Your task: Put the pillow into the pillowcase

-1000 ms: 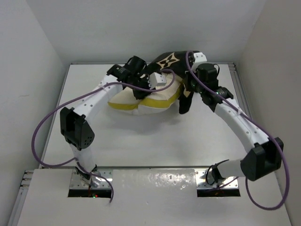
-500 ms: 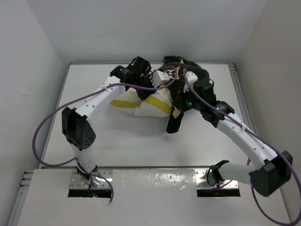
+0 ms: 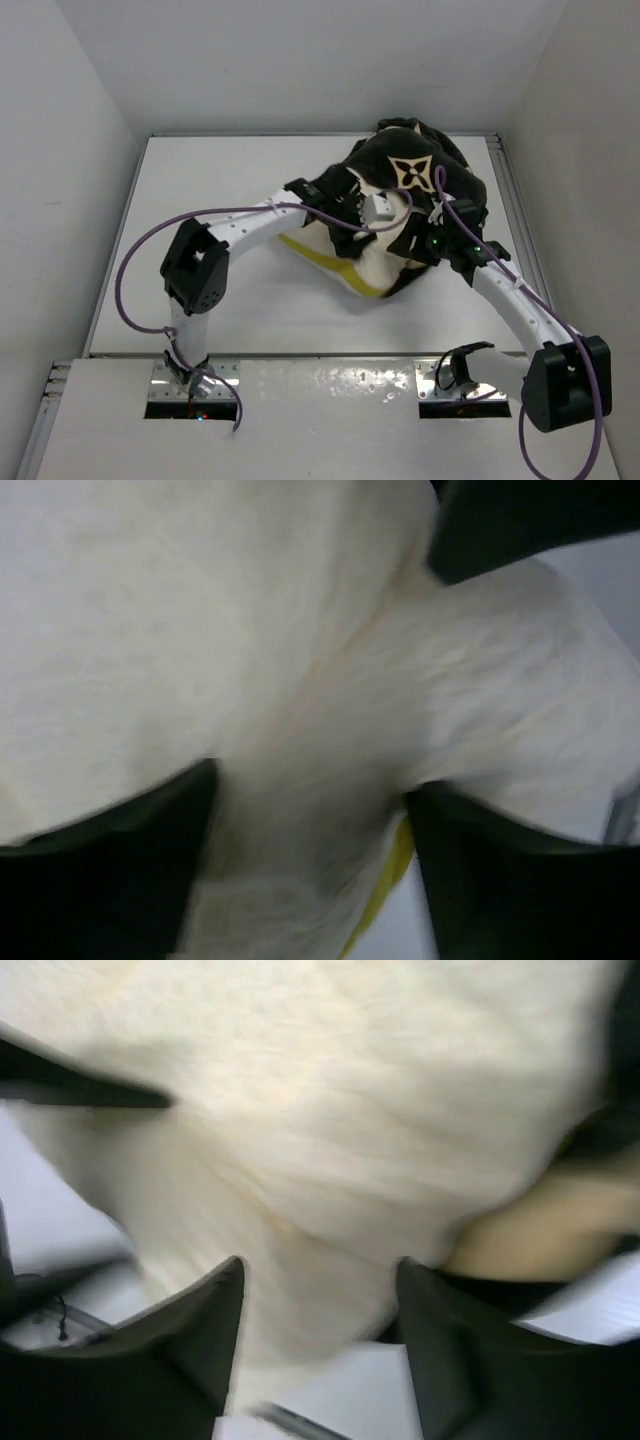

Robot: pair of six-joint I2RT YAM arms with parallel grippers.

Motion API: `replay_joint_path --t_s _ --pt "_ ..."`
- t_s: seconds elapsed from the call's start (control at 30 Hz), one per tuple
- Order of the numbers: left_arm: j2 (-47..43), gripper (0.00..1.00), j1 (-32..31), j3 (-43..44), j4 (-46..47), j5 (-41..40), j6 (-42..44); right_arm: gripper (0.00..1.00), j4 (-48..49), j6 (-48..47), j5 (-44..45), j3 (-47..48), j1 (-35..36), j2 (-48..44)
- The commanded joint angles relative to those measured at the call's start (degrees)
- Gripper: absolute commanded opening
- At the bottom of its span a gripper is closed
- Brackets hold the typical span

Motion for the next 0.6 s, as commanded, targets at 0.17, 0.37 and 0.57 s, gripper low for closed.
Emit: replay_joint_path --t_s 0.17,0.37,0.57 --pt "-0.9 1.0 0.6 11.7 -5.2 13.5 1.1 0.98 -8.0 2.6 9.8 1.3 -8.0 -4.1" --pt "-3.7 0.8 16.1 16.6 4.4 19.8 -15.8 0.19 -11.9 -1.8 13.4 7.9 -6.1 -1.9" --pt "7.5 0.21 26.1 15.3 16.2 10.4 -21.5 0.98 -8.5 6.5 12.8 4.9 -5.9 0.6"
